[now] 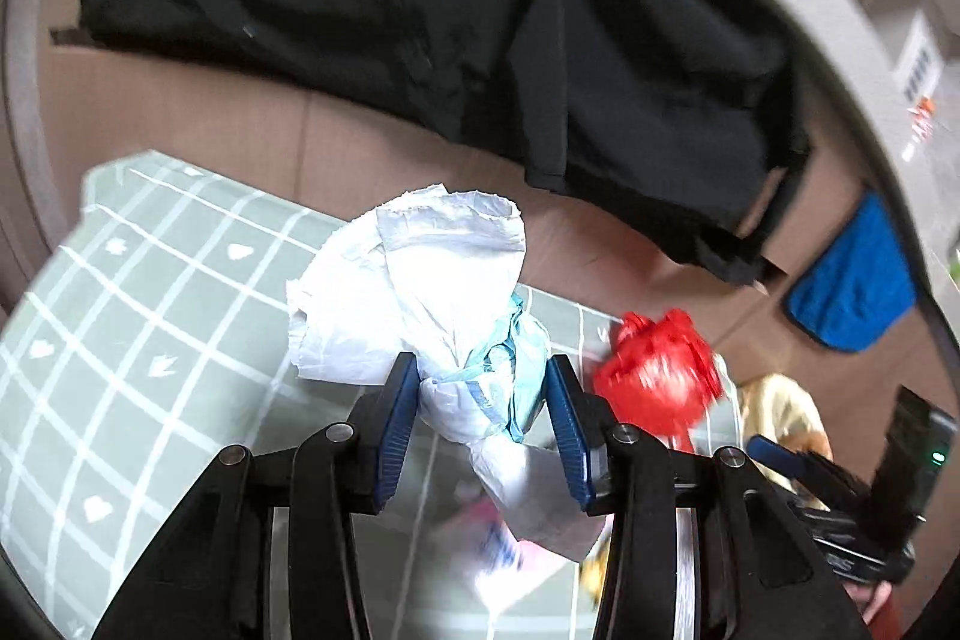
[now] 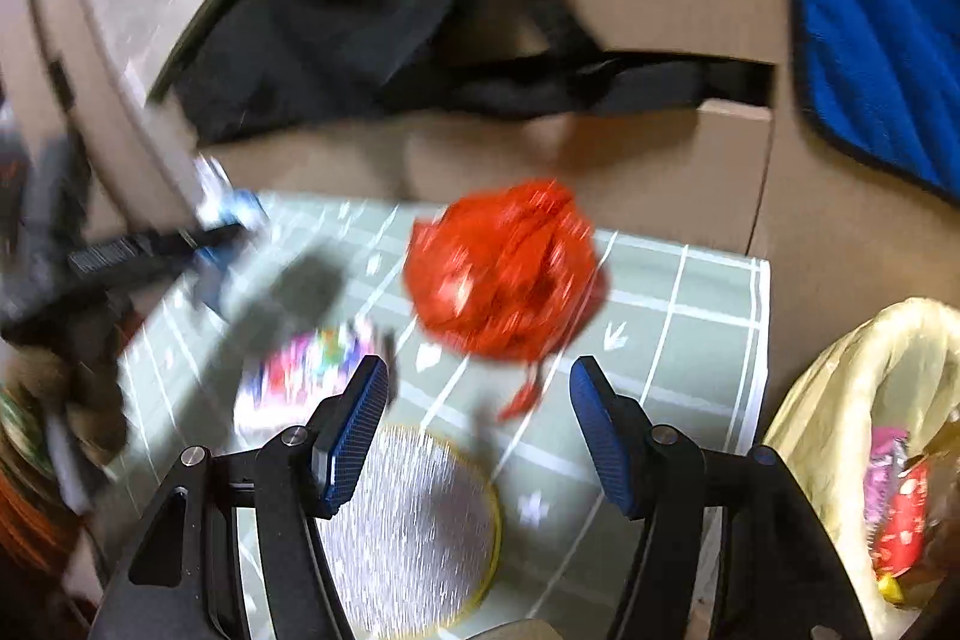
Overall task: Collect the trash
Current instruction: 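Grasp the white tissue bundle with the left tool while the right tool grasps the glitter coaster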
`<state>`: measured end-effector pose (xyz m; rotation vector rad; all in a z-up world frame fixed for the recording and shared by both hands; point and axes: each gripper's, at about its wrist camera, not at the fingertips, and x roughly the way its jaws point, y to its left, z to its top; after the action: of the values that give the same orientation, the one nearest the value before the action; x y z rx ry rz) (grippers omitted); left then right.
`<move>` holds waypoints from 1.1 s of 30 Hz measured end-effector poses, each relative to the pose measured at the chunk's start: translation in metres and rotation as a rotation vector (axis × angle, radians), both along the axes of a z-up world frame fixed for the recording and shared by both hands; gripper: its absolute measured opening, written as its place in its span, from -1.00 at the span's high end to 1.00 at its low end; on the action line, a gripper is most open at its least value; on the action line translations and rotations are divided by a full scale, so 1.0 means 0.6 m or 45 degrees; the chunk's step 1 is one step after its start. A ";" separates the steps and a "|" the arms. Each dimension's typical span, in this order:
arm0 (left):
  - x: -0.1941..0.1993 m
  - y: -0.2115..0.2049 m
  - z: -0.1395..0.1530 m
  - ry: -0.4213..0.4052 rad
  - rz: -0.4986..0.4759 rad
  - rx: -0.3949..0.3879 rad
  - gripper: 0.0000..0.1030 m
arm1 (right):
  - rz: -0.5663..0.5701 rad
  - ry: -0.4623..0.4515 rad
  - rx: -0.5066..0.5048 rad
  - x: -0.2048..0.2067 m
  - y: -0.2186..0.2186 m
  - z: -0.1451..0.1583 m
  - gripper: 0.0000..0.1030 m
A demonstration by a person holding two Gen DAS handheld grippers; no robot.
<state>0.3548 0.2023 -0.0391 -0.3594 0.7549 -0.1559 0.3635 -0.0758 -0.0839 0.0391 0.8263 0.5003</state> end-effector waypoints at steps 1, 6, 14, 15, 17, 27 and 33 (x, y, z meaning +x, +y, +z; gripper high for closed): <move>-0.019 0.015 0.004 -0.013 -0.008 0.012 0.14 | 0.019 0.004 -0.022 -0.009 0.004 -0.003 -0.17; -0.090 0.030 0.004 -0.027 -0.047 0.090 0.14 | 0.062 0.076 -0.105 -0.061 0.013 -0.035 -0.10; -0.163 0.019 -0.006 -0.046 -0.094 0.133 0.14 | -0.055 0.178 -0.026 -0.091 -0.003 -0.070 0.04; -0.168 0.018 -0.007 -0.042 -0.098 0.136 0.14 | -0.052 0.182 -0.019 -0.091 -0.001 -0.069 0.28; -0.174 0.014 -0.010 -0.032 -0.098 0.135 0.14 | -0.035 0.198 -0.020 -0.091 0.007 -0.067 0.54; -0.204 0.028 0.002 -0.063 -0.070 0.127 0.14 | 0.101 0.024 -0.012 -0.126 0.064 0.026 0.80; -0.217 0.041 -0.003 -0.059 -0.058 0.116 0.14 | 0.217 -0.036 -0.011 -0.155 0.120 0.063 0.81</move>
<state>0.2246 0.2267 -0.0409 -0.2515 0.7219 -0.1717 0.2703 -0.0040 -0.0458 -0.0467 0.8079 0.6567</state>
